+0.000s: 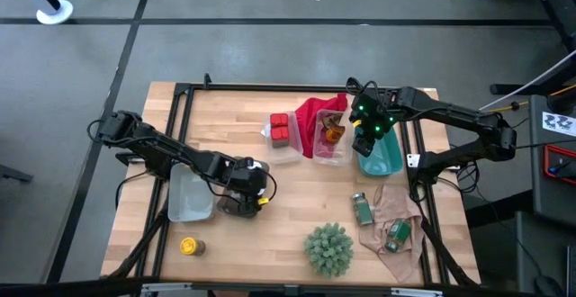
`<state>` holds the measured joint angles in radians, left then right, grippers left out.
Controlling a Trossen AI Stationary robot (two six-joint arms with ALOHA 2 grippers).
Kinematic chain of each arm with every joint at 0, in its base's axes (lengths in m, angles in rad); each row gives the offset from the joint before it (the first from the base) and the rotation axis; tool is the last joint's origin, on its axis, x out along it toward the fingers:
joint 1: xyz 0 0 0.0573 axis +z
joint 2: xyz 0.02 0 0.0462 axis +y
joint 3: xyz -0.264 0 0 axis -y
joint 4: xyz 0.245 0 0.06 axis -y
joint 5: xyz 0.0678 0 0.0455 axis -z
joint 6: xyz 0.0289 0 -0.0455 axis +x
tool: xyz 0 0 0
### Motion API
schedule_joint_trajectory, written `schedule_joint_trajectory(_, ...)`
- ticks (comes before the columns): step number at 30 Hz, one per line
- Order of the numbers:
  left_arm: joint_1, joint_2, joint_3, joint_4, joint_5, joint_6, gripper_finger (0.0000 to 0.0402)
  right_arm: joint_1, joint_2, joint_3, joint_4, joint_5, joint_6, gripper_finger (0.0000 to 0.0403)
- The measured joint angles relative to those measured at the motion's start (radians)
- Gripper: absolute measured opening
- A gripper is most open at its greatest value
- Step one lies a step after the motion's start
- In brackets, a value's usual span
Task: Sort spices by type
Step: Put the white seasoning bottle into the black bin
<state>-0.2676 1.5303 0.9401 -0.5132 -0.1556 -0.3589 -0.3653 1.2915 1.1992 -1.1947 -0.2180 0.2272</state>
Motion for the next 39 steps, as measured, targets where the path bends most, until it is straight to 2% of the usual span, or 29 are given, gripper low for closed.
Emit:
schedule_joint_trajectory(6, 0.000, 0.000, 0.000, -0.002, 0.001, -0.022, 0.0248, 0.000, 0.000, 0.000, 0.001, 0.000, 0.000, 0.0161)
schedule_joint_trajectory(11, 0.001, 0.000, 0.000, -0.002, 0.002, -0.033, 0.0268, 0.000, 0.000, 0.000, 0.001, 0.000, 0.000, 0.0161)
schedule_joint_trajectory(25, -0.001, -0.007, 0.000, -0.017, 0.003, 0.044, 0.0263, 0.000, 0.000, 0.000, 0.000, 0.000, 0.000, 0.0161)
schedule_joint_trajectory(39, -0.005, -0.143, 0.000, -0.062, 0.003, 0.033, 0.0265, 0.000, 0.000, 0.000, -0.001, 0.000, 0.000, 0.0161)
